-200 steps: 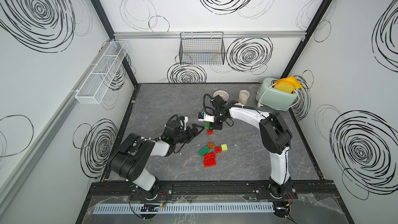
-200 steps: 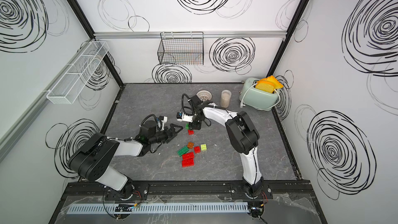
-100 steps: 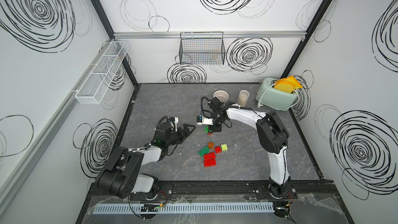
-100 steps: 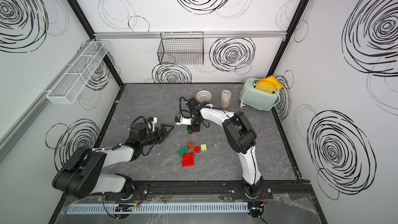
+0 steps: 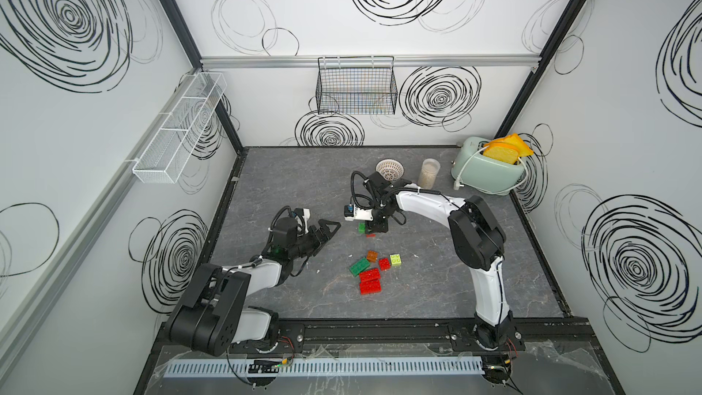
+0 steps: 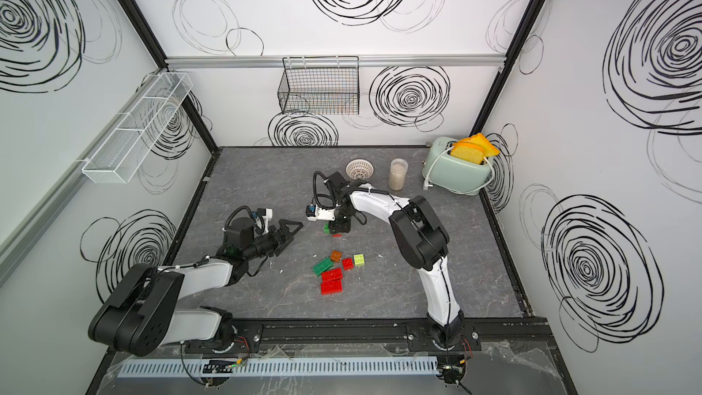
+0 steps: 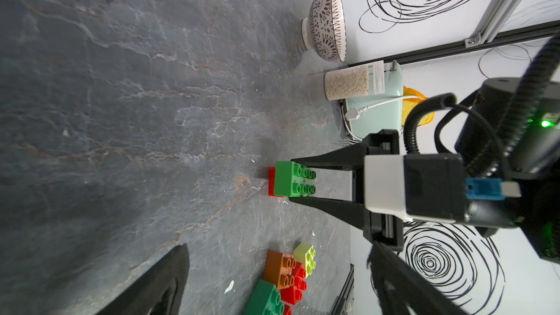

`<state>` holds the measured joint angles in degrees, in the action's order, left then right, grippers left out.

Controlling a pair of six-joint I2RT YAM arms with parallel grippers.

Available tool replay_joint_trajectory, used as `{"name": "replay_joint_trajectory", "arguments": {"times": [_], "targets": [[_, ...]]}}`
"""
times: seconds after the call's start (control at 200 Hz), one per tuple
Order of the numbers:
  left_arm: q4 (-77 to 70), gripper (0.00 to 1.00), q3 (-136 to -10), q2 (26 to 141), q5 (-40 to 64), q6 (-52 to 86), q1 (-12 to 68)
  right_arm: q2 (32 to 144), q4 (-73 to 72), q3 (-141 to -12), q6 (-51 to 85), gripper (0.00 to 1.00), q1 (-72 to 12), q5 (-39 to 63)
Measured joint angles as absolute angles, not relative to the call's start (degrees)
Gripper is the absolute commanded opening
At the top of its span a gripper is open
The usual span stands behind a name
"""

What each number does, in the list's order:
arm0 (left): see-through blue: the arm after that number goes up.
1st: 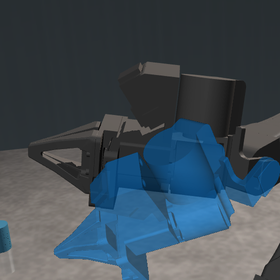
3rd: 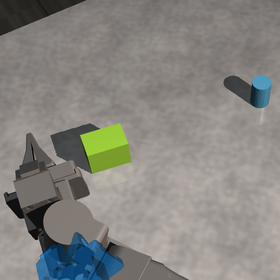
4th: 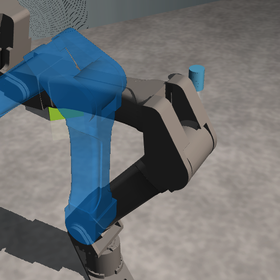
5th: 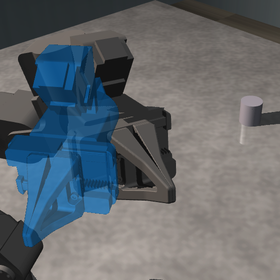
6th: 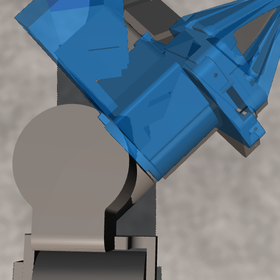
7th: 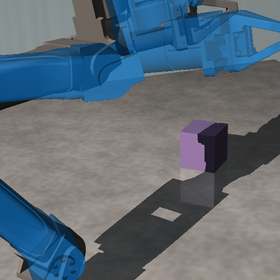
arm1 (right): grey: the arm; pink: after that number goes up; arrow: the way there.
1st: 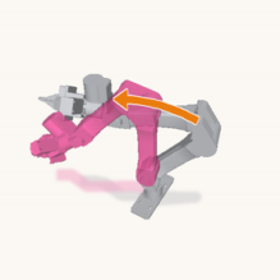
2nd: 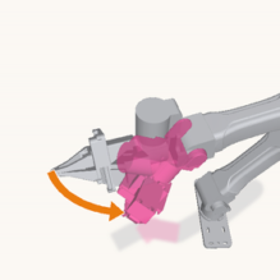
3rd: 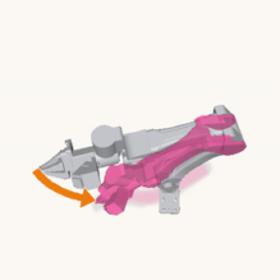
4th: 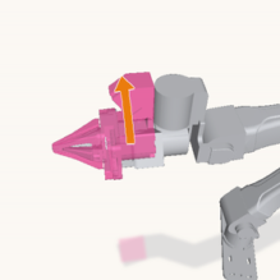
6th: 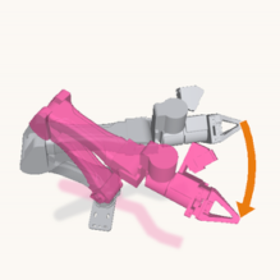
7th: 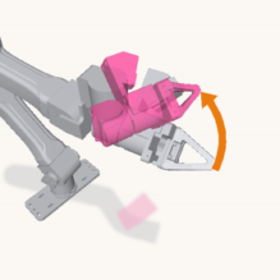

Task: Assemble a heart with lego
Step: Assemble the lego brick with the lego brick.

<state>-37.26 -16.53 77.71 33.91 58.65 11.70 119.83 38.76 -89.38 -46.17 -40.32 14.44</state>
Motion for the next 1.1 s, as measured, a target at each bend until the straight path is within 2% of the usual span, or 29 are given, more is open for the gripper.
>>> {"name": "replay_joint_trajectory", "arguments": {"times": [0.565,1.101], "targets": [[-37.30,0.97,-16.53,77.84,34.46,57.93,12.03,118.08,37.85,-86.04,-39.72,0.23,-37.54,19.57],[-37.04,0.97,-16.53,78.22,34.37,57.43,13.80,115.52,35.16,-81.97,-36.84,0.21,-39.35,14.17]]}}
